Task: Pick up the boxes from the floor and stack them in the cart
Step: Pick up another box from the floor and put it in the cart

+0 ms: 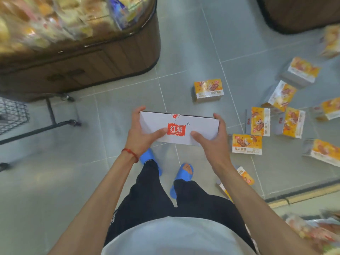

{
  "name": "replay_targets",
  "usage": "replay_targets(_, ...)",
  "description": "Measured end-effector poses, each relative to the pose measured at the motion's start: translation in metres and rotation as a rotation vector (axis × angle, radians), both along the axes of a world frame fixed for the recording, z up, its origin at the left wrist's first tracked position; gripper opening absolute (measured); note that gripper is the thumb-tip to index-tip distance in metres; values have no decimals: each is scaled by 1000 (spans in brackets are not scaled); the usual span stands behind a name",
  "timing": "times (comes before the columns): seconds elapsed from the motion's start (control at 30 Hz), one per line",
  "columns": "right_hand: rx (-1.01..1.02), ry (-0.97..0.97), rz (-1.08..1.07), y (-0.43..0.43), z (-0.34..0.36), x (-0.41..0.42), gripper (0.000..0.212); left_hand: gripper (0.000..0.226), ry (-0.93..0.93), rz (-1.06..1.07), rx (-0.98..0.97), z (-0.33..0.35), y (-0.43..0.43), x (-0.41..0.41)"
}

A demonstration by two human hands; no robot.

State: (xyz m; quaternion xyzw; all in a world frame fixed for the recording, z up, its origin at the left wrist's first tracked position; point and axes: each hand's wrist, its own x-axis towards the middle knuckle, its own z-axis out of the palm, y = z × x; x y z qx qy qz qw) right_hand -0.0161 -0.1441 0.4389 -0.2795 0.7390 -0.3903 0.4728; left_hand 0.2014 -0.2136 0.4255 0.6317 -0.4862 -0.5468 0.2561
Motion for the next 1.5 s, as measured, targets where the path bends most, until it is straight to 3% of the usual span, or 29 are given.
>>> replay_targets(0.27, -59, -37, 423, 0, 35, 101, 103, 96, -12, 303, -48, 37, 71, 118)
replay_targets(0.53, -74, -55, 696, -2, 50, 283, 113, 114, -143, 540, -100, 51, 126, 288)
replay_targets(1.0, -134, -20, 878, -17, 64, 573, 107, 116, -290, 841, -63, 81, 171, 535)
replay_targets(1.27, -203, -53, 899, -83, 71, 736, 113, 109, -396, 924, -134, 109, 110, 680)
replay_targets(1.5, -278, -100, 871, -154, 87, 854, 103, 109, -456, 932, -214, 142, 33, 800)
